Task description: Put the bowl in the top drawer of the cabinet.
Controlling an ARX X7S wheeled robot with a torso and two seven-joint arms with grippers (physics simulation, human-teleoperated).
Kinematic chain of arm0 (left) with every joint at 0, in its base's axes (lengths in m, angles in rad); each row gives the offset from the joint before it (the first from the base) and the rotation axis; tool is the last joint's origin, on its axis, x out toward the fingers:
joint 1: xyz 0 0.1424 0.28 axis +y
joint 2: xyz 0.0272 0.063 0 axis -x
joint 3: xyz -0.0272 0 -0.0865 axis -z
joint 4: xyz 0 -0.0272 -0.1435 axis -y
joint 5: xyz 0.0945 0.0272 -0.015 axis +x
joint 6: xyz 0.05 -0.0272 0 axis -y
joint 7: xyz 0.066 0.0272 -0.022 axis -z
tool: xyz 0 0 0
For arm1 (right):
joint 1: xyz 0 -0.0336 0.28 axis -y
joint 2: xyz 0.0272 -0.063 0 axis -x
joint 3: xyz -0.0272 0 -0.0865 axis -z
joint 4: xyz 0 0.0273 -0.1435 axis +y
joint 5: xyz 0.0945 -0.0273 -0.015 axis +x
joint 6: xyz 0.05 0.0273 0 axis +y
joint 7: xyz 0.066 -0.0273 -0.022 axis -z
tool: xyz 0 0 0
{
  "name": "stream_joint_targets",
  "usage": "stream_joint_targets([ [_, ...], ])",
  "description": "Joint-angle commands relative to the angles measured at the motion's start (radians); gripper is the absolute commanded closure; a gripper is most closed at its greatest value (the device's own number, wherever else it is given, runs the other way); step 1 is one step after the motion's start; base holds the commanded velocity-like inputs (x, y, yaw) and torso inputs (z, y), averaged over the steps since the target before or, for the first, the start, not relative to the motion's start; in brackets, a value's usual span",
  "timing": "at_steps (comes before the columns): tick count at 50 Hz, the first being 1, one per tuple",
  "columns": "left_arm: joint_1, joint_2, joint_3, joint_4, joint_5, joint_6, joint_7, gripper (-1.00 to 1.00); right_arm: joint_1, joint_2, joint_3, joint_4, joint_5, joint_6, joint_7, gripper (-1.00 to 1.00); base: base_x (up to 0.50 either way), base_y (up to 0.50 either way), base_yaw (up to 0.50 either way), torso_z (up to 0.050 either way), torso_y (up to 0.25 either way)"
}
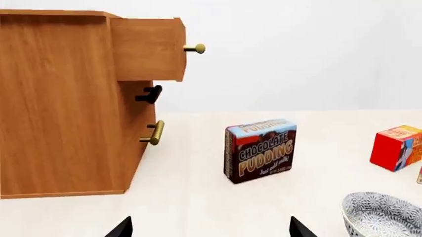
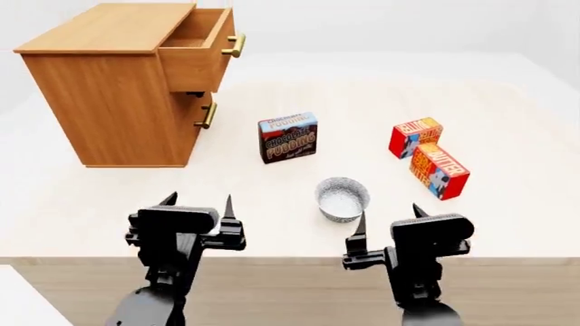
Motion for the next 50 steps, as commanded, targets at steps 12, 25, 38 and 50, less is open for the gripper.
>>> stream_joint_targets([
  [12,-0.644,-0.012,-0.007,0.019,-0.087,-0.508,-0.049,-1.0,0.565,0.107,-0.011,-0.261,-0.018,0.714,-0.158,-1.0,0.0,0.0,0.0,0.05,0.0],
  [25,-0.935,0.008,0.0,-0.199,-0.086,-0.59,-0.07,-1.0,0.908,0.165,-0.096,-0.237,-0.014,0.93,-0.226,-1.0,0.0,0.0,0.0,0.05,0.0],
  [38,-1.094,-0.01,0.006,-0.172,-0.12,-0.78,-0.071,-1.0,1.022,0.17,-0.144,-0.148,-0.014,0.937,-0.236,-1.0,0.4,0.0,0.0,0.013,0.0],
  [50,-1.144,0.011,-0.001,-0.29,-0.133,-0.768,-0.068,-1.0,1.019,0.164,-0.142,-0.128,-0.005,0.939,-0.24,-1.0,0.5,0.0,0.0,0.0,0.0],
])
